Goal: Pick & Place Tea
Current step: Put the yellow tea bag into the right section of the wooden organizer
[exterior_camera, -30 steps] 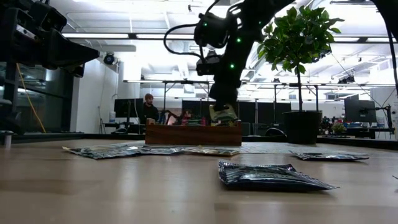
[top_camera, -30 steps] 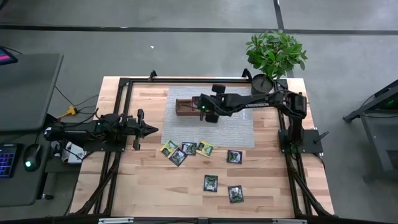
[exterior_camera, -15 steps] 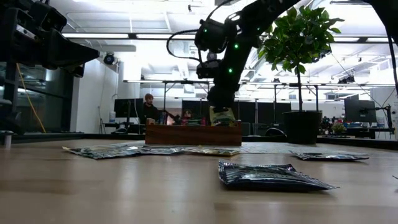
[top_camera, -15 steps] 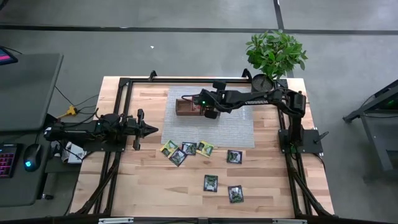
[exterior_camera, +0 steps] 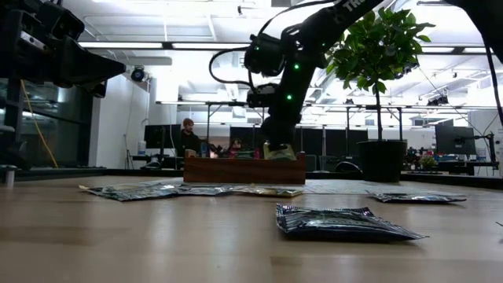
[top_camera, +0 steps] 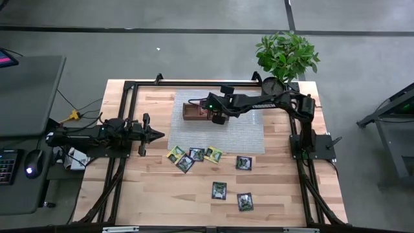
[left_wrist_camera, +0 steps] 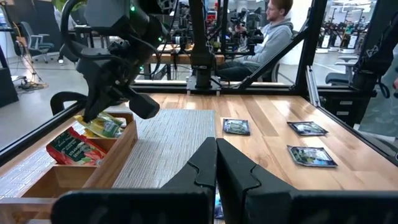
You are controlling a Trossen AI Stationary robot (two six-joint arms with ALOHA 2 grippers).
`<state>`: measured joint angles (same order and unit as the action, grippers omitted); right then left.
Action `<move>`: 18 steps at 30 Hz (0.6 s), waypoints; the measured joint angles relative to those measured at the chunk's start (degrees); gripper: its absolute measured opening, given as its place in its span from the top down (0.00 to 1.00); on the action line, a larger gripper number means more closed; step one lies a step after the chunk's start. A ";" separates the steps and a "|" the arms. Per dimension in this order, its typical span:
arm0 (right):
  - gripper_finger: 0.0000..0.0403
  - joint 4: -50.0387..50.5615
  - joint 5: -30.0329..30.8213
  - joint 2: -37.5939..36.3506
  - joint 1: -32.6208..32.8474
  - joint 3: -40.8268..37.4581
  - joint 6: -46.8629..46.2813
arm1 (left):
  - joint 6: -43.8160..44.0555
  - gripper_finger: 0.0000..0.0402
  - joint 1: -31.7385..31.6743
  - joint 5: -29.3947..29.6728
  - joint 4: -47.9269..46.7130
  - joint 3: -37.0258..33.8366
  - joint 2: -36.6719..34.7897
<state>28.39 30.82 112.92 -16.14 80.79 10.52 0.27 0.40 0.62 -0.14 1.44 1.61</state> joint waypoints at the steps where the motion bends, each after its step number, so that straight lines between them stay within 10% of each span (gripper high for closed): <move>1: 1.00 -0.03 0.01 0.00 -0.02 0.00 0.00 | 0.00 1.00 0.00 -0.01 0.00 -0.01 0.02; 18: 0.92 1.81 -5.43 0.00 -0.02 0.00 1.22 | 0.00 1.00 -0.01 -0.02 -0.02 -0.01 0.02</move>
<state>30.20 25.39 112.92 -16.16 80.79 11.75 0.27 0.40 0.60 -0.16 1.43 1.63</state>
